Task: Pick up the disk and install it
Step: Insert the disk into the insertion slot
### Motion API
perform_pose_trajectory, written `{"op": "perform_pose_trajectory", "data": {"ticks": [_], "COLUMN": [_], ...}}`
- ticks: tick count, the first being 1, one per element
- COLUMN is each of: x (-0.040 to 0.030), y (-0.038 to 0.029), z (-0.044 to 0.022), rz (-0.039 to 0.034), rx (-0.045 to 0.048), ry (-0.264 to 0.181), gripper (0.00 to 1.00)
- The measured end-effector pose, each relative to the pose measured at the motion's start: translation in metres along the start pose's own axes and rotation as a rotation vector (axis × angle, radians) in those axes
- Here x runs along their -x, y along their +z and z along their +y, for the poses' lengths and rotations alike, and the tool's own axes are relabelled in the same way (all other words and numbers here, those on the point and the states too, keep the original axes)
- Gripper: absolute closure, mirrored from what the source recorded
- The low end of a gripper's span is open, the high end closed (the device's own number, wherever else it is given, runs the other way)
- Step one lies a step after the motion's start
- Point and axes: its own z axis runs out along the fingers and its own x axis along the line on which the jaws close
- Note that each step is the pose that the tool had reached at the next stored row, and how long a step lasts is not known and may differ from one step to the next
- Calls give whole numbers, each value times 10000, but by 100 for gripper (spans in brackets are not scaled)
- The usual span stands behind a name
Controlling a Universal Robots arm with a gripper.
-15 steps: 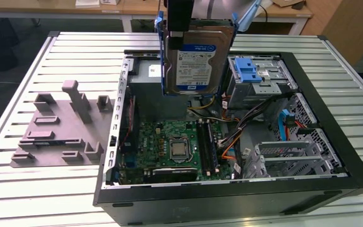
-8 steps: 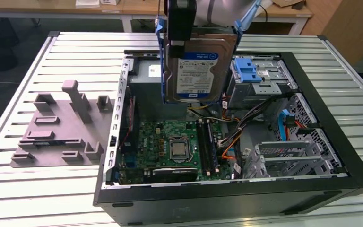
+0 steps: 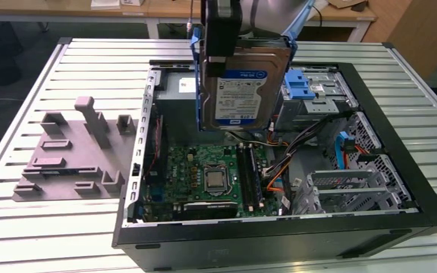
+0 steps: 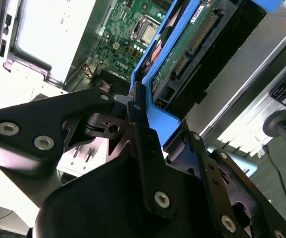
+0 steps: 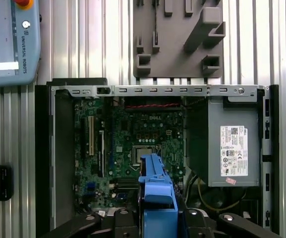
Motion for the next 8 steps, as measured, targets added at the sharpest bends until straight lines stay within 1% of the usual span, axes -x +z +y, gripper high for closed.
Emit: {"op": "perform_pose_trajectory", "data": {"ticks": [3, 4, 8], "x": [0, 0, -15], "y": [-1, -1, -2], "z": [-94, -112, -121], "rz": [-1, 0, 6], "rx": [0, 0, 0], "ry": [-1, 0, -1], "gripper": [64, 64, 64]}}
